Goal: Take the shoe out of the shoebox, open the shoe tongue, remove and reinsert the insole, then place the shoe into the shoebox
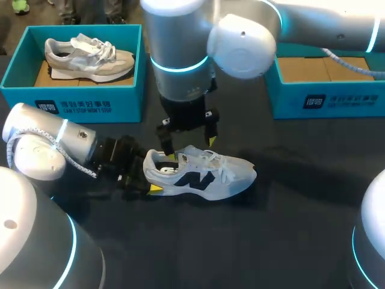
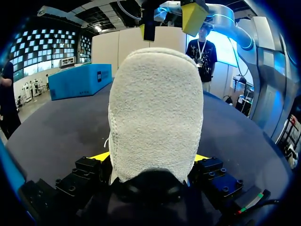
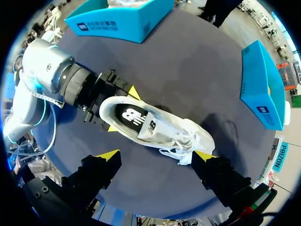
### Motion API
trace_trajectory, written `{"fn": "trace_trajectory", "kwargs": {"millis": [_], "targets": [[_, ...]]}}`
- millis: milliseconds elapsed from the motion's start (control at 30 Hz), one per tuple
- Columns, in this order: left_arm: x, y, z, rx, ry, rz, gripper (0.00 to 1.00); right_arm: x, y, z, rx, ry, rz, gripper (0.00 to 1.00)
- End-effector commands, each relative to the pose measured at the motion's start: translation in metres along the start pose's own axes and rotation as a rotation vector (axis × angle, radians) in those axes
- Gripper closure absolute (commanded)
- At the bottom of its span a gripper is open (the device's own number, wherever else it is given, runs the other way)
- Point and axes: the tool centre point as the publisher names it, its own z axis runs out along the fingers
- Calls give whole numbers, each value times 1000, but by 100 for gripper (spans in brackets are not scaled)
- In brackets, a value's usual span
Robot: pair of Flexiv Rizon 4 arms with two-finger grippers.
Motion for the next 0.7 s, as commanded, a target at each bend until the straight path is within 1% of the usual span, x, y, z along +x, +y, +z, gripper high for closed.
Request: {"fn": "trace_trajectory", "kwargs": {"millis": [33, 300, 333, 367, 400, 433, 533, 600, 700], "targets": [[-3, 2, 6, -4, 2, -1, 100, 2, 2, 0, 6, -4, 0, 0], [-3, 2, 6, -4, 2, -1, 100, 2, 2, 0, 6, -4, 0, 0], [-3, 2, 6, -4, 2, -1, 100, 0, 4, 2, -2, -28, 65, 0], [-3, 2, 6, -4, 2, -1, 100, -2, 5, 3, -28, -8, 129, 0], [-3, 2, 6, -4, 2, -1, 100, -4, 6, 6, -35, -8, 160, 0], [-3, 2, 6, -4, 2, -1, 100, -6, 8, 9, -40, -55, 217, 0], [-3, 2, 6, -4, 2, -1, 100, -9, 11, 15, -81, -90, 313, 0], [-3, 2, 6, -4, 2, -1, 100, -9, 12, 19, -106, -87, 353, 0], [-3, 2, 6, -4, 2, -1, 100, -9, 15, 24, -120, -112, 379, 0]]}}
